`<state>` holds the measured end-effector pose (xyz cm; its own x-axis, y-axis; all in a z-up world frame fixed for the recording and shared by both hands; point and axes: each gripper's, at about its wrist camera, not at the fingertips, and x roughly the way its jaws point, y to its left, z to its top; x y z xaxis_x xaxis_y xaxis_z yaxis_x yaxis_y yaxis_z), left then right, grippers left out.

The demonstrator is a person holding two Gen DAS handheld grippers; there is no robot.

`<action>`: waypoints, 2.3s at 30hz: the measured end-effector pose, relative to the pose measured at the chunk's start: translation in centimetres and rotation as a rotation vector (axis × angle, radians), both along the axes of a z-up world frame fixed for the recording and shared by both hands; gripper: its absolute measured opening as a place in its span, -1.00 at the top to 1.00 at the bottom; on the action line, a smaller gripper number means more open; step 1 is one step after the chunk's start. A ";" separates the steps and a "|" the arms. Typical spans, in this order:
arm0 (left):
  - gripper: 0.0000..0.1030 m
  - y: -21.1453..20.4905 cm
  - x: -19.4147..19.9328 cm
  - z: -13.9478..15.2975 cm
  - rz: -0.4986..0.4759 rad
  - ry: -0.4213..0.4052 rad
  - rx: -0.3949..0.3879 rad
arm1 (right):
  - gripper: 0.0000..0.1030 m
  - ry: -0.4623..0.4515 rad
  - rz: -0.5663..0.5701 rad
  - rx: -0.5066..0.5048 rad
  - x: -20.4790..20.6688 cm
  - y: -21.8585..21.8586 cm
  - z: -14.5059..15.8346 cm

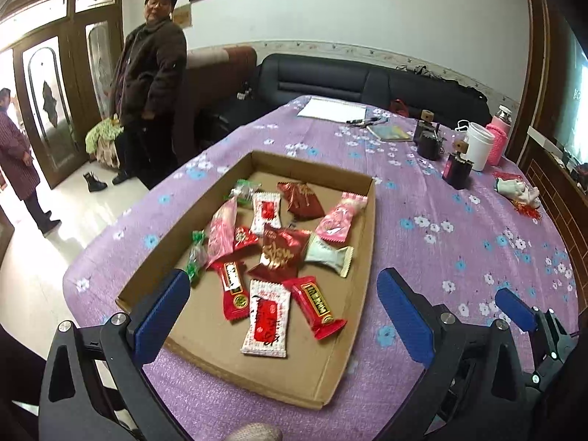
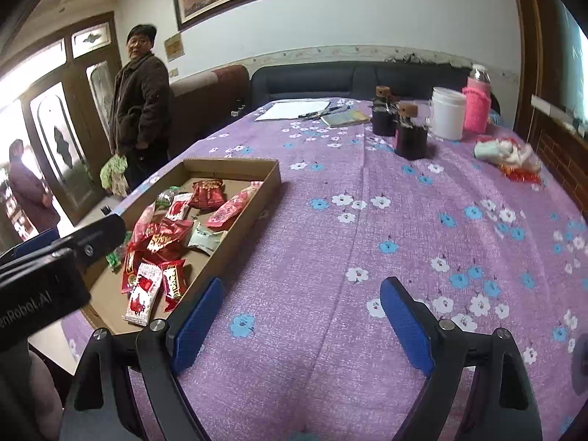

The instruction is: Organize snacks

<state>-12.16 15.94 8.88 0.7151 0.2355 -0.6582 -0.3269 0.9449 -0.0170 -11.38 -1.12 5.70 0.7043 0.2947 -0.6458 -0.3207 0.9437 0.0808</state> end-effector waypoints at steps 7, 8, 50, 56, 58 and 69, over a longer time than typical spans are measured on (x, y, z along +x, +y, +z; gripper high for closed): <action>-0.99 2.1 0.0 -0.9 0.021 0.025 -0.046 | -0.73 -0.009 0.040 -0.045 -0.1 2.6 0.1; -0.99 2.3 0.0 -1.0 0.026 0.027 -0.047 | -0.73 -0.008 0.045 -0.050 -0.1 2.9 0.1; -0.99 2.1 -0.1 -1.5 0.007 0.046 -0.032 | -0.73 -0.064 0.018 -0.090 -0.6 3.0 0.2; -0.99 2.1 -0.2 -1.6 0.006 0.052 -0.049 | -0.73 -0.073 0.029 -0.102 -0.9 3.6 0.2; -0.99 2.2 -0.2 -1.6 0.005 0.051 -0.047 | -0.73 -0.074 0.031 -0.104 -0.9 3.7 0.2; -0.99 2.6 -0.2 -1.8 0.006 0.059 -0.068 | -0.73 -0.073 0.035 -0.112 -1.1 4.1 0.0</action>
<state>-12.40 18.52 7.09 0.6736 0.1930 -0.7135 -0.3346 0.9403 -0.0615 -12.45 3.02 5.71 0.7410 0.2492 -0.6236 -0.3552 0.9335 -0.0491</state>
